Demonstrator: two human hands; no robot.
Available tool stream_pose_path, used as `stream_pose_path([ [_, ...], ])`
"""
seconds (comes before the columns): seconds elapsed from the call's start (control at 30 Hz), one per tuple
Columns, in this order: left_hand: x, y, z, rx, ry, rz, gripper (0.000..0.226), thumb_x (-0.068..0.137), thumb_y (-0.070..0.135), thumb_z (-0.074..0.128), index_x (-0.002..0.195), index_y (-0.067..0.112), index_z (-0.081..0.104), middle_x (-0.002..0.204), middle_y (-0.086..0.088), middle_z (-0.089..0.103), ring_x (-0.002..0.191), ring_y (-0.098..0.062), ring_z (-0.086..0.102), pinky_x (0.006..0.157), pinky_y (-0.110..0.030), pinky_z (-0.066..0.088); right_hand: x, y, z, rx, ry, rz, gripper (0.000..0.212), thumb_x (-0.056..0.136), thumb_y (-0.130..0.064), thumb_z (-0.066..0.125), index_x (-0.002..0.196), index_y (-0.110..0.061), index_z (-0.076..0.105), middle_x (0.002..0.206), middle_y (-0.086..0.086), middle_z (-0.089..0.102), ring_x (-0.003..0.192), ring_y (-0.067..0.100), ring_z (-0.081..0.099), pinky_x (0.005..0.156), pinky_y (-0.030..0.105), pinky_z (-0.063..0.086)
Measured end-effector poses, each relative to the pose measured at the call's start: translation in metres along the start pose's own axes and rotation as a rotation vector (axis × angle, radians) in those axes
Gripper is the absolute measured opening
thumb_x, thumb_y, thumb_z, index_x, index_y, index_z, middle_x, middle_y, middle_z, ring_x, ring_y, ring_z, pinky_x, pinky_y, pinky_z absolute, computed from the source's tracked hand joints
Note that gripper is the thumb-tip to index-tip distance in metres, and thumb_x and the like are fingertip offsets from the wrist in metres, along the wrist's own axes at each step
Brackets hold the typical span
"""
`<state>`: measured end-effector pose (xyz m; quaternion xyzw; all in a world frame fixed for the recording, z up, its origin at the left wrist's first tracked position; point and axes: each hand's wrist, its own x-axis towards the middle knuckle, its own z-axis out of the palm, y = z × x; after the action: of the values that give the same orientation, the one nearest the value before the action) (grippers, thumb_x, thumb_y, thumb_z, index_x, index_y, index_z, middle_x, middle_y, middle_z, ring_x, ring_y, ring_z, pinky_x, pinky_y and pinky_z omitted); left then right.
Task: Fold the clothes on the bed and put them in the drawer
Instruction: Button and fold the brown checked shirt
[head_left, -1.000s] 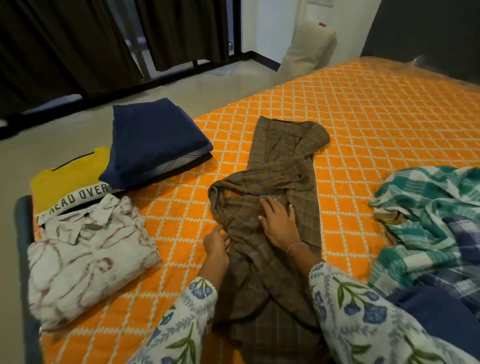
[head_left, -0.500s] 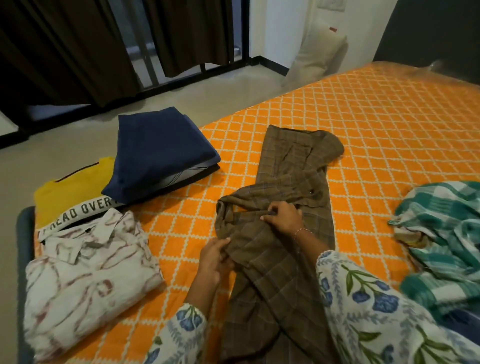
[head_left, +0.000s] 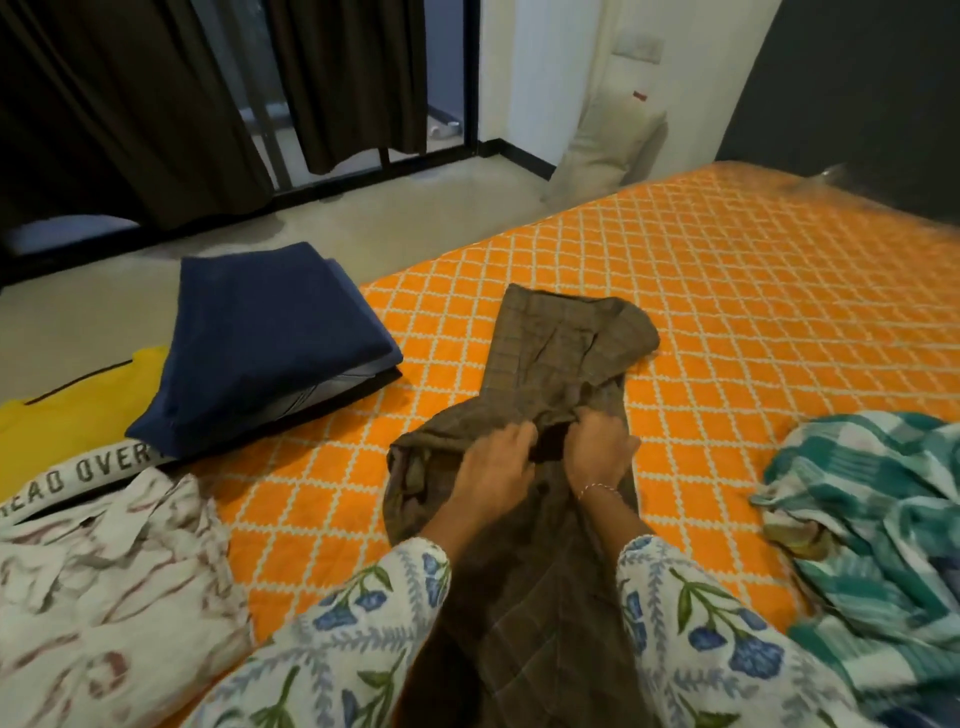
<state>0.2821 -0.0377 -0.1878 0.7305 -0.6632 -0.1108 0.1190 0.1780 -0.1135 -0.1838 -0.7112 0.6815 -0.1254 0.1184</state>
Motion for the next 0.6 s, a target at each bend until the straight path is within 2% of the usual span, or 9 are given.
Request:
stream_pose_path([
  [0.07, 0.01, 0.001, 0.009, 0.092, -0.056, 0.118, 0.039, 0.092, 0.027, 0.037, 0.122, 0.009, 0.052, 0.123, -0.012, 0.054, 0.111, -0.033, 0.05, 0.084, -0.039, 0.037, 0.01, -0.024, -0.003, 0.122, 0.077, -0.188, 0.028, 0.096, -0.015, 0.043, 0.113, -0.018, 0.065, 0.112, 0.007, 0.066, 0.108, 0.028, 0.057, 0.092, 0.037, 0.038],
  [0.1, 0.011, -0.006, 0.018, 0.108, -0.092, 0.09, 0.037, 0.094, 0.026, 0.04, 0.125, 0.01, 0.052, 0.128, -0.011, 0.053, 0.115, -0.031, 0.049, 0.088, -0.036, 0.036, 0.009, -0.04, -0.003, 0.248, 0.048, -0.302, 0.029, 0.096, -0.014, 0.045, 0.116, -0.017, 0.065, 0.114, 0.008, 0.067, 0.108, 0.028, 0.059, 0.093, 0.037, 0.041],
  [0.13, 0.017, -0.01, 0.026, 0.054, -0.092, 0.02, 0.037, 0.096, 0.024, 0.043, 0.129, 0.01, 0.051, 0.132, -0.01, 0.053, 0.119, -0.029, 0.048, 0.09, -0.031, 0.036, 0.011, -0.054, -0.003, 0.366, -0.024, -0.405, 0.031, 0.094, -0.013, 0.048, 0.12, -0.015, 0.065, 0.117, 0.009, 0.067, 0.109, 0.028, 0.059, 0.095, 0.037, 0.042],
  [0.2, 0.023, -0.017, 0.036, -0.239, -0.009, -0.236, 0.04, 0.095, 0.02, 0.052, 0.133, 0.006, 0.048, 0.13, -0.009, 0.056, 0.121, -0.028, 0.053, 0.079, -0.011, 0.042, 0.008, -0.072, 0.001, 0.421, -0.235, -0.575, 0.037, 0.093, -0.015, 0.053, 0.129, -0.017, 0.059, 0.124, 0.009, 0.064, 0.116, 0.028, 0.056, 0.099, 0.039, 0.042],
  [0.27, 0.032, -0.019, 0.038, -0.369, 0.033, -0.383, 0.042, 0.094, 0.012, 0.055, 0.134, 0.003, 0.046, 0.129, -0.01, 0.056, 0.121, -0.028, 0.054, 0.079, -0.01, 0.042, 0.009, -0.068, 0.009, 0.376, -0.27, -0.592, 0.04, 0.093, -0.018, 0.054, 0.133, -0.02, 0.055, 0.129, 0.006, 0.061, 0.121, 0.026, 0.053, 0.102, 0.042, 0.04],
  [0.37, 0.059, -0.001, 0.03, -0.205, 0.038, -0.197, 0.042, 0.097, 0.018, 0.047, 0.137, 0.006, 0.041, 0.136, -0.013, 0.049, 0.124, -0.029, 0.047, 0.099, -0.033, 0.039, 0.026, -0.038, 0.013, 0.387, -0.056, -0.413, 0.035, 0.094, -0.016, 0.051, 0.128, -0.018, 0.06, 0.126, 0.004, 0.063, 0.119, 0.023, 0.054, 0.101, 0.038, 0.04],
  [0.47, 0.096, 0.023, 0.03, 0.007, 0.071, -0.111, 0.048, 0.097, 0.026, 0.043, 0.142, 0.013, 0.031, 0.146, -0.01, 0.032, 0.133, -0.027, 0.032, 0.106, -0.036, 0.027, 0.054, -0.001, 0.015, 0.397, 0.087, -0.129, 0.031, 0.096, -0.017, 0.048, 0.124, -0.013, 0.061, 0.123, 0.007, 0.063, 0.116, 0.026, 0.056, 0.096, 0.035, 0.042],
  [0.53, 0.126, 0.037, 0.041, 0.112, 0.068, -0.102, 0.049, 0.095, 0.031, 0.046, 0.139, 0.014, 0.033, 0.144, -0.01, 0.034, 0.133, -0.027, 0.031, 0.108, -0.039, 0.024, 0.078, 0.023, 0.02, 0.345, 0.029, 0.122, 0.029, 0.096, -0.023, 0.046, 0.117, -0.01, 0.061, 0.122, 0.012, 0.061, 0.116, 0.032, 0.054, 0.091, 0.037, 0.043],
  [0.6, 0.155, 0.049, 0.053, 0.182, 0.06, -0.098, 0.045, 0.095, 0.033, 0.047, 0.135, 0.014, 0.037, 0.135, -0.009, 0.045, 0.126, -0.027, 0.04, 0.107, -0.043, 0.025, 0.1, 0.042, 0.025, 0.192, -0.136, 0.294, 0.031, 0.097, -0.028, 0.043, 0.118, -0.011, 0.059, 0.128, 0.014, 0.052, 0.122, 0.034, 0.045, 0.097, 0.041, 0.038],
])
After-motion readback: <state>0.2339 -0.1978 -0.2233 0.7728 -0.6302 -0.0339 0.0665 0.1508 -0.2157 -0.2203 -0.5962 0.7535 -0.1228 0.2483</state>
